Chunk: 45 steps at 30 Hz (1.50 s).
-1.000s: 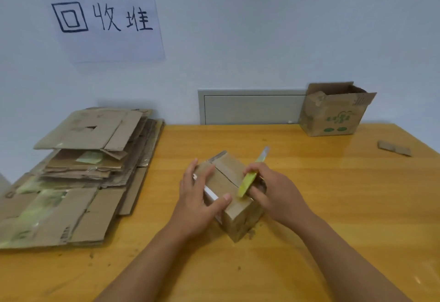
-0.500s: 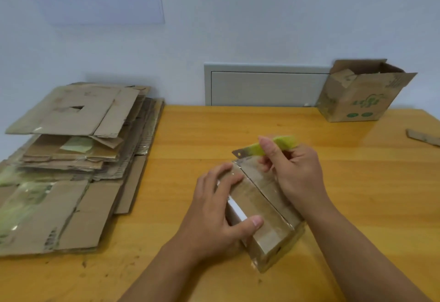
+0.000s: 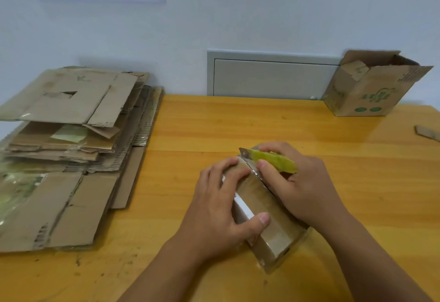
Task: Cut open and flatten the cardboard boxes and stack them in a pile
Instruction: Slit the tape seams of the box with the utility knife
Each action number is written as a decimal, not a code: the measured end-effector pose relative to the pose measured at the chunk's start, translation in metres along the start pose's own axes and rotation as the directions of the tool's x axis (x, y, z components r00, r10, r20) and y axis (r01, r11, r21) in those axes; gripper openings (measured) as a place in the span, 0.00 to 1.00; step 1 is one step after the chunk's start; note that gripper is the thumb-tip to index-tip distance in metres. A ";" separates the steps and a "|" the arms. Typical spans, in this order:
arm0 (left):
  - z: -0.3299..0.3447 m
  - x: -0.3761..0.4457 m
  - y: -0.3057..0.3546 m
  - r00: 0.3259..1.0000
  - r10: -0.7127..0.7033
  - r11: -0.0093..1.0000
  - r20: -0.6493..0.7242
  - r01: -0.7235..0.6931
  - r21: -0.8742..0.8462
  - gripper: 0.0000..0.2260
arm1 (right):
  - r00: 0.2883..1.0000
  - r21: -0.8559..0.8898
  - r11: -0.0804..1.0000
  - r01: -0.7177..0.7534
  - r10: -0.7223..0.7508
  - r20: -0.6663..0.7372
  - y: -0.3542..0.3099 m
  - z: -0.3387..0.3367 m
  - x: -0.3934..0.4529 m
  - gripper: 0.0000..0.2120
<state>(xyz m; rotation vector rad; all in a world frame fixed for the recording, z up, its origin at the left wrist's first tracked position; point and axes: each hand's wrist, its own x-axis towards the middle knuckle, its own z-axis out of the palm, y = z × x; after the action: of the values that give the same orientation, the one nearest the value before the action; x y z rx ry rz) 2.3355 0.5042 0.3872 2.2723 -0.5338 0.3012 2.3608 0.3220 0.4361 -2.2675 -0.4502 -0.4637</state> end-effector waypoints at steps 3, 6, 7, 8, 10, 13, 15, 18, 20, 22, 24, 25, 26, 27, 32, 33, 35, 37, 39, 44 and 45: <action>0.001 0.000 0.000 1.000 0.003 1.000 -0.004 -0.003 0.006 0.32 | 0.999 -0.004 0.999 0.035 -0.035 -0.002 0.003 0.001 -0.001 0.12; 0.001 0.000 0.000 1.000 0.000 1.000 0.004 0.000 0.008 0.32 | 0.999 -0.035 0.998 0.051 -0.051 0.008 0.002 0.000 -0.002 0.14; 0.001 0.000 0.000 1.000 0.000 1.000 0.002 0.000 0.011 0.32 | 0.999 -0.042 0.998 0.050 -0.050 0.013 0.002 0.000 -0.002 0.14; 0.001 0.000 0.000 1.000 0.001 1.000 0.001 -0.001 0.014 0.32 | 0.999 -0.046 0.998 0.049 -0.048 0.018 0.002 -0.001 -0.002 0.15; 0.001 0.000 -0.001 1.000 0.000 1.000 0.004 0.000 0.013 0.32 | 0.998 -0.063 0.996 0.059 -0.058 0.031 0.002 -0.001 -0.003 0.15; 0.000 0.000 0.000 1.000 -0.007 1.000 0.015 0.007 0.010 0.32 | 0.997 -0.087 0.993 0.074 -0.071 0.042 0.000 0.000 -0.003 0.15; 0.000 0.001 0.000 1.000 -0.013 1.000 0.017 0.012 0.017 0.32 | 0.996 -0.096 0.992 0.082 -0.077 0.055 0.000 0.000 -0.003 0.14; 0.000 0.001 0.000 1.000 -0.013 1.000 0.010 0.013 0.019 0.32 | 0.995 -0.130 0.989 0.076 -0.067 0.076 0.002 -0.005 -0.004 0.17; 0.001 0.001 0.000 1.000 -0.009 1.000 0.007 0.008 0.016 0.32 | 0.994 -0.164 0.984 0.074 -0.059 0.091 0.005 -0.010 -0.008 0.18; 0.001 0.001 0.001 1.000 -0.011 1.000 0.001 0.011 0.012 0.32 | 0.992 -0.186 0.979 0.087 -0.069 0.103 0.008 -0.014 -0.015 0.18; 0.002 0.001 0.001 1.000 -0.012 1.000 -0.005 0.012 0.016 0.32 | 0.991 -0.194 0.976 0.096 -0.076 0.108 0.008 -0.018 -0.023 0.17; 0.002 0.001 0.001 1.000 -0.012 1.000 -0.006 0.012 0.018 0.32 | 0.992 -0.190 0.977 0.094 -0.075 0.102 0.008 -0.020 -0.027 0.17; 0.002 0.001 0.001 1.000 -0.014 1.000 -0.006 0.014 0.019 0.32 | 0.993 -0.186 0.978 0.092 -0.076 0.093 0.007 -0.022 -0.030 0.17; 0.002 0.001 0.002 1.000 -0.017 1.000 -0.007 0.017 0.020 0.32 | 0.993 -0.185 0.978 0.093 -0.078 0.087 0.006 -0.024 -0.033 0.17; 0.001 0.000 0.002 0.999 -0.037 0.999 -0.031 0.038 0.037 0.33 | 0.993 -0.160 0.983 0.094 -0.082 0.084 0.004 -0.035 -0.049 0.15; 0.000 0.000 0.002 0.999 -0.041 0.998 -0.035 0.042 0.037 0.33 | 0.993 -0.154 0.983 0.099 -0.087 0.080 0.004 -0.037 -0.053 0.15; 0.000 0.000 0.001 0.998 -0.047 0.998 -0.041 0.049 0.034 0.33 | 0.993 -0.130 0.986 0.104 -0.096 0.069 0.003 -0.043 -0.060 0.14; -0.001 -0.001 0.002 0.998 -0.055 0.998 -0.039 0.056 0.031 0.33 | 0.992 -0.110 0.987 0.113 -0.107 0.059 0.002 -0.049 -0.069 0.13; -0.002 -0.001 0.002 0.997 -0.061 0.998 -0.036 0.062 0.029 0.33 | 0.992 -0.108 0.987 0.118 -0.113 0.053 0.003 -0.054 -0.076 0.13; -0.002 -0.001 0.003 0.997 -0.069 0.997 -0.038 0.070 0.032 0.33 | 0.993 -0.101 0.989 0.110 -0.106 0.046 0.003 -0.061 -0.089 0.11; -0.002 -0.001 0.003 0.997 -0.071 0.997 -0.037 0.072 0.031 0.33 | 0.994 -0.101 0.989 0.107 -0.104 0.042 0.002 -0.062 -0.091 0.11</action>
<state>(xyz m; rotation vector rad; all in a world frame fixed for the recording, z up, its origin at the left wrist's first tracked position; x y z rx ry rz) 2.3335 0.5039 0.3904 2.3076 -0.4309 0.3158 2.2704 0.2585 0.4329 -2.3624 -0.5791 -0.5100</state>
